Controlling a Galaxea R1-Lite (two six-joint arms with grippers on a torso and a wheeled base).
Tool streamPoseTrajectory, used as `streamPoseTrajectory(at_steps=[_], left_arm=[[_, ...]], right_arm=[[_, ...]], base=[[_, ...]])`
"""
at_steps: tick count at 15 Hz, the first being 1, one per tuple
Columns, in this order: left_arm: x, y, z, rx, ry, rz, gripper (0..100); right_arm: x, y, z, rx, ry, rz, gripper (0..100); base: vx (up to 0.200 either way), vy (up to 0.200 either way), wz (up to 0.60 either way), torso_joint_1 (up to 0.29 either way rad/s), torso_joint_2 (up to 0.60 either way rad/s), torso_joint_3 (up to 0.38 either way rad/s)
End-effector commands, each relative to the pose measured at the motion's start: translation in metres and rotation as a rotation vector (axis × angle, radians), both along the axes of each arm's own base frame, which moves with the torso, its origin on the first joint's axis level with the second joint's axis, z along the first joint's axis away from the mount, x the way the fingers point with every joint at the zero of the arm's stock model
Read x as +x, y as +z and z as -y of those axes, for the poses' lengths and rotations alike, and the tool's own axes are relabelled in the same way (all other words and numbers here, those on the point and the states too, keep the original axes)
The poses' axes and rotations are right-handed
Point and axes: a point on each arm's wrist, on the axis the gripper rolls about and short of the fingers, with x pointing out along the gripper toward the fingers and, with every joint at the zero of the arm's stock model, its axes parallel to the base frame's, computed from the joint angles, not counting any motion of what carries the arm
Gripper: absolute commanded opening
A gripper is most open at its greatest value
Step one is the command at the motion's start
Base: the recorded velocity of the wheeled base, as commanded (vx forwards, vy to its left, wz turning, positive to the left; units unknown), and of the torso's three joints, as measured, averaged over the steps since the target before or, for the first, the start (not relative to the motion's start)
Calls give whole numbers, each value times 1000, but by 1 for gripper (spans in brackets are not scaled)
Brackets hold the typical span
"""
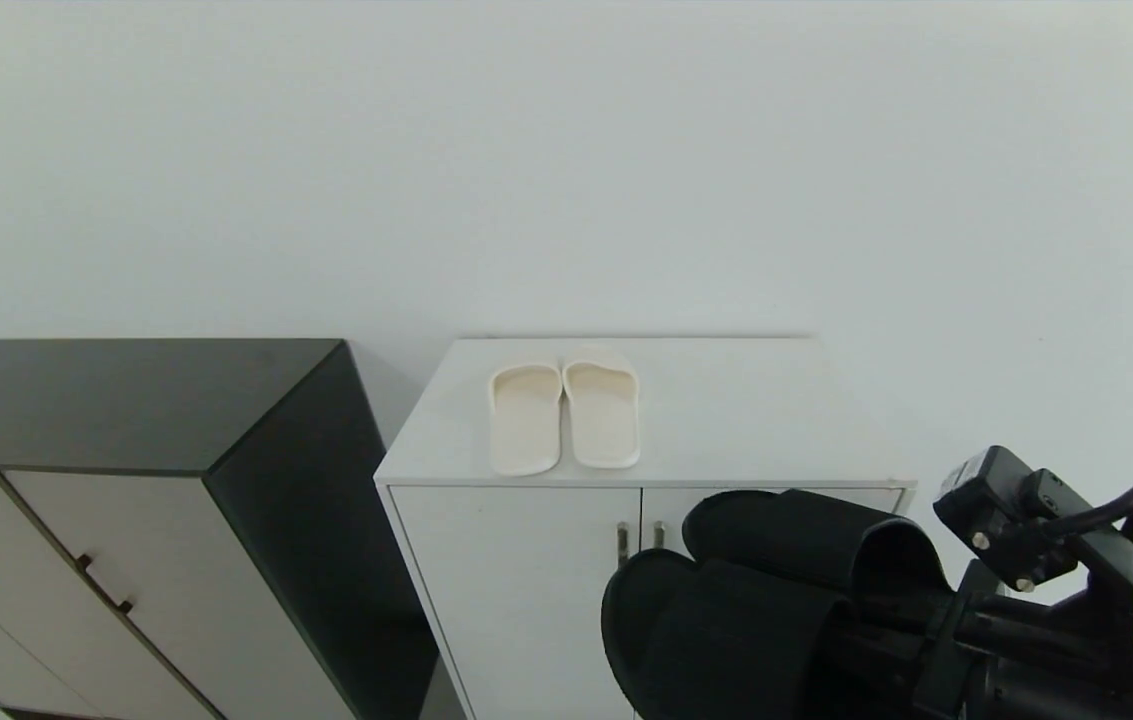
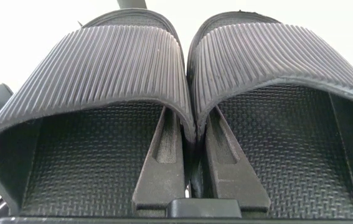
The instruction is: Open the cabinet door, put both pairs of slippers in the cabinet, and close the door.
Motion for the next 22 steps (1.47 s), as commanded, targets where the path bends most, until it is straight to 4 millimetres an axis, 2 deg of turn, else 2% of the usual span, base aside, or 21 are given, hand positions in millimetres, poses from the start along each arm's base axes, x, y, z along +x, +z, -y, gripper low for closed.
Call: streamPoseTrajectory(at_steps=[1,8,12,16,22], left_arm=[[0,0,0,0,0,-1,0],[0,0,0,0,0,-1,0],[0,0,0,0,0,1,0],[0,0,0,1,0,-1,0],[0,0,0,1,0,-1,0]], right_arm=[[0,-1,-1,-4,1,-3,0],[1,-4,-1,-15,0,-9,0],[-1,-10,2,-48,10,-4,0],[-1,-5,1,-45,14,24,0],[-3,-9,4,-47,53,5,0]], base=[[0,0,0,0,0,0],[0,-171,0,2,3,1],[0,0,0,0,0,0],[0,0,0,0,0,0],[0,0,0,0,0,0]])
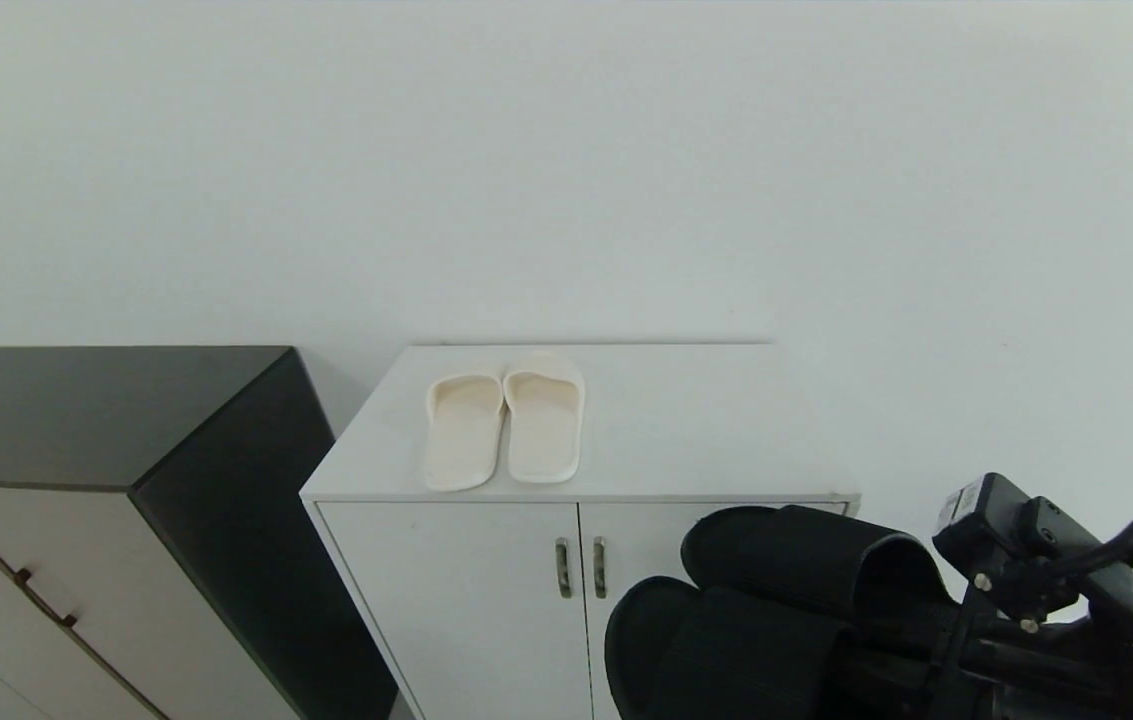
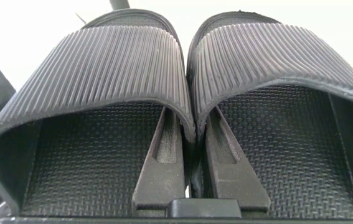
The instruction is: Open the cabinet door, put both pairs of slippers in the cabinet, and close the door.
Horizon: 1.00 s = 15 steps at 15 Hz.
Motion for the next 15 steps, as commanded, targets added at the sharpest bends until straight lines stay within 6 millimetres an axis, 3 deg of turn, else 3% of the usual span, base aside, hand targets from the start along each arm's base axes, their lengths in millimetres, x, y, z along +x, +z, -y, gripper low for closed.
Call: streamPoseTrajectory(at_steps=[1,6,15], left_arm=[[0,0,0,-2,1,-1,0],[0,0,0,-3,1,-1,0],[0,0,-1,6,25,2,0]], right_arm=[[0,-1,0,-4,7,-6,0],[1,-4,-3,-13,13,-14,0],[-3,-9,4,-22,11,-25,0]], base=[[0,0,0,0,0,0],[0,0,0,-69,155,84],[0,0,0,-211,505,289]])
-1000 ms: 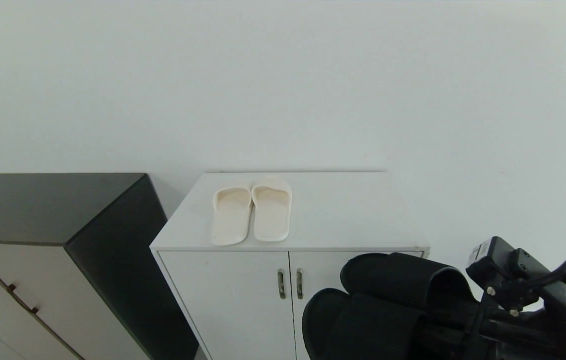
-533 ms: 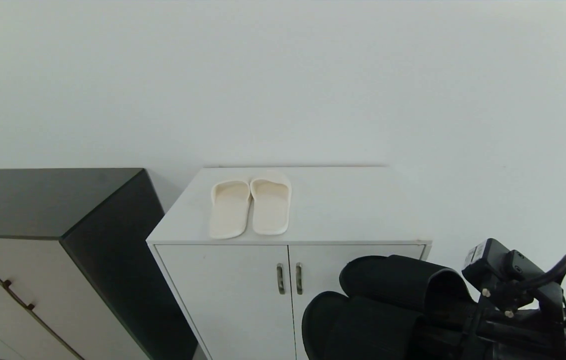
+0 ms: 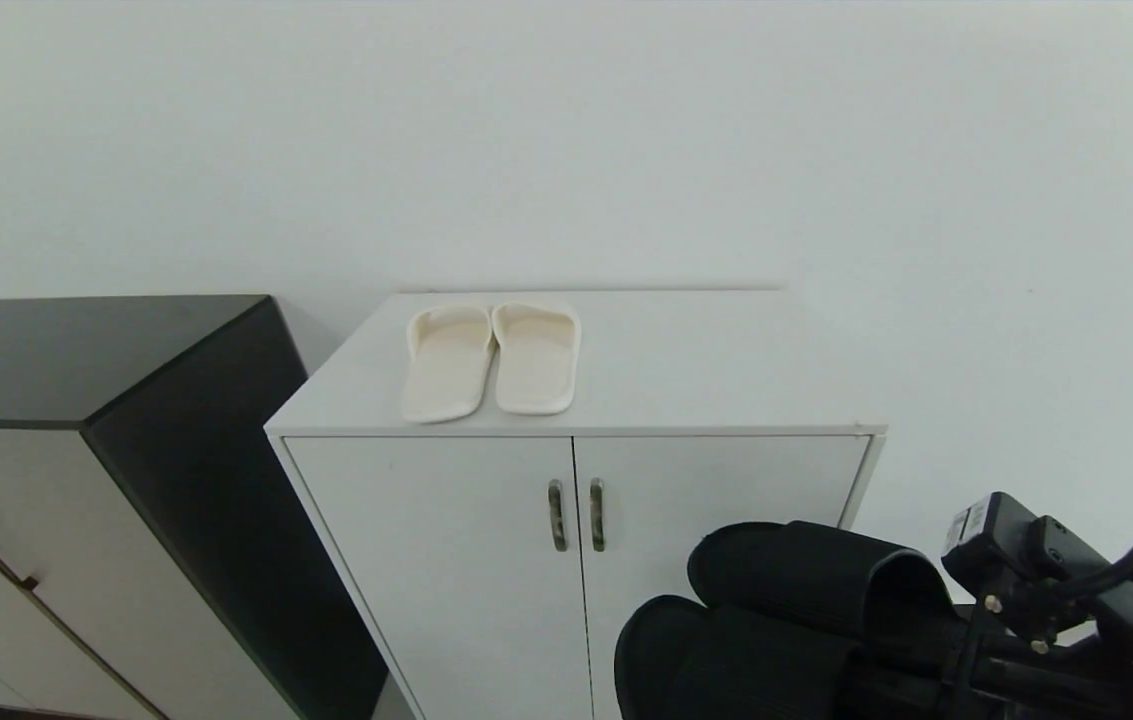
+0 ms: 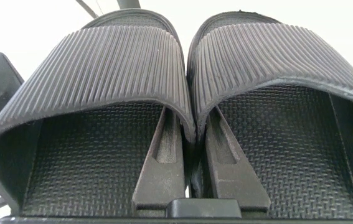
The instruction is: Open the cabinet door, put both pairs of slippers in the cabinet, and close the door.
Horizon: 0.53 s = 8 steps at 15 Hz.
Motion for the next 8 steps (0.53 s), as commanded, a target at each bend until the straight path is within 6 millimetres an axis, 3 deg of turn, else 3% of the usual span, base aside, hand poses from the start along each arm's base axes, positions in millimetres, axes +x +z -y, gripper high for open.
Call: streamPoseTrajectory(at_steps=[1,8], left_arm=[[0,0,0,-1,-3,-1,100],[0,0,0,18,-9,-3,100]], right_arm=[[1,-6,-1,-21,-1,-16,0],[-3,-7,4,-27,7,0,0]], base=[[0,0,0,-222,535,310],[0,0,0,-190,511,314]])
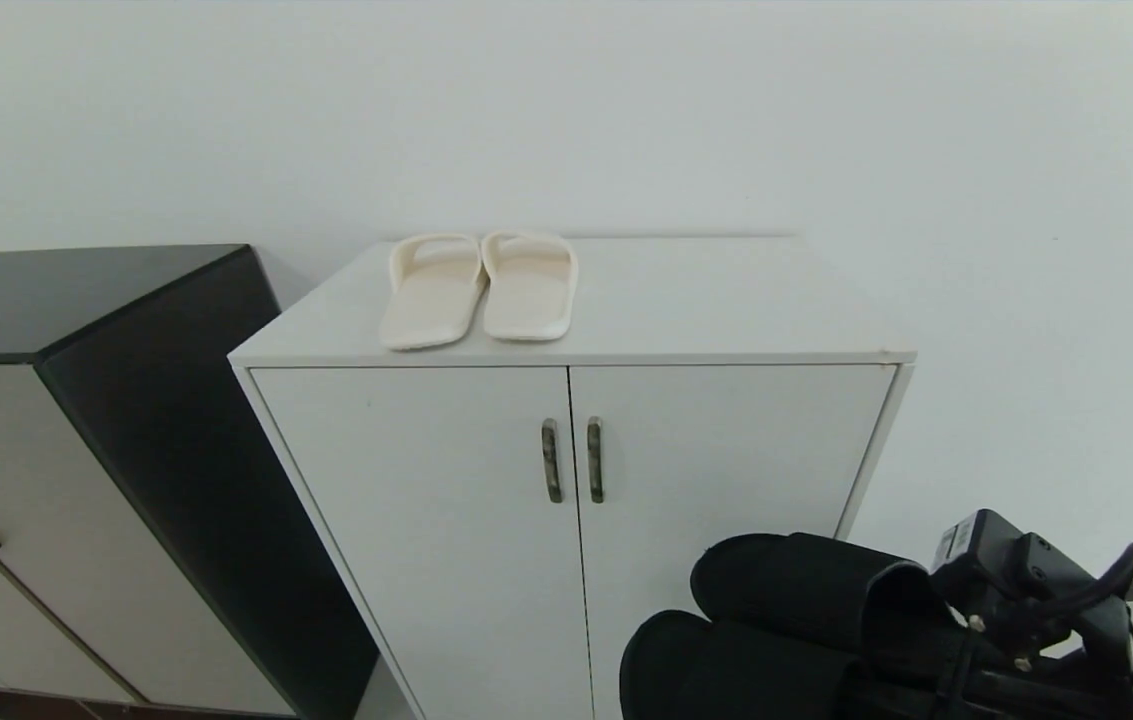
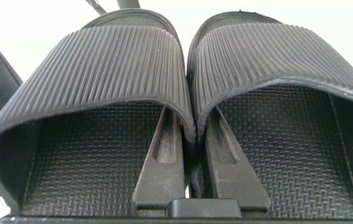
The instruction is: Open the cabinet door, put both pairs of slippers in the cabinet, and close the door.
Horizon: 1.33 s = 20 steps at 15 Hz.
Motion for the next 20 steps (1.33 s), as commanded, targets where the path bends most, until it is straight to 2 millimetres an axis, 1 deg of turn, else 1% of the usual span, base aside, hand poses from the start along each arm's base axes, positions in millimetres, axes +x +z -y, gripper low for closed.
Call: streamPoseTrajectory(at_steps=[1,5,6,8,10,12,13,15,16,18,19,20], left_arm=[[0,0,0,3,-8,-3,100],[0,0,0,4,-11,-8,100],[2,1,0,9,-31,-25,100],[9,3,0,32,-120,-121,100],[12,4,0,57,-139,-145,100],[14,4,0,63,-198,-169,100],[14,4,-1,67,-321,-165,100],[16,4,-1,77,-474,-196,100],[21,4,1,79,-502,-259,100],[22,7,1,77,-508,-260,100],[23,22,2,25,-495,-207,100],[23,71,1,-208,-462,-80,100]], right_arm=[[-3,-1,3,1,2,0,0],[-3,-3,3,-11,8,0,0],[-3,-2,3,-14,15,12,0],[-4,-4,3,-30,25,34,0],[-4,-4,4,-32,25,31,0],[-4,-5,3,-33,23,25,0],[-2,-9,1,-41,19,4,0],[1,-14,-3,-55,14,-22,0],[2,-15,-4,-49,13,-17,0],[1,-15,-3,-35,11,-2,0],[1,-14,-3,-29,11,2,0],[0,-13,-2,-29,14,7,0]], base=[[0,0,0,-168,486,320],[0,0,0,-151,476,322],[0,0,0,-129,476,349],[0,0,0,-115,459,332],[0,0,0,-102,449,356],[0,0,0,-71,449,376],[0,0,0,-36,437,388],[0,0,0,-27,410,378],[0,0,0,-7,227,212],[0,0,0,2,93,95],[0,0,0,0,0,0],[0,0,0,0,0,0]])
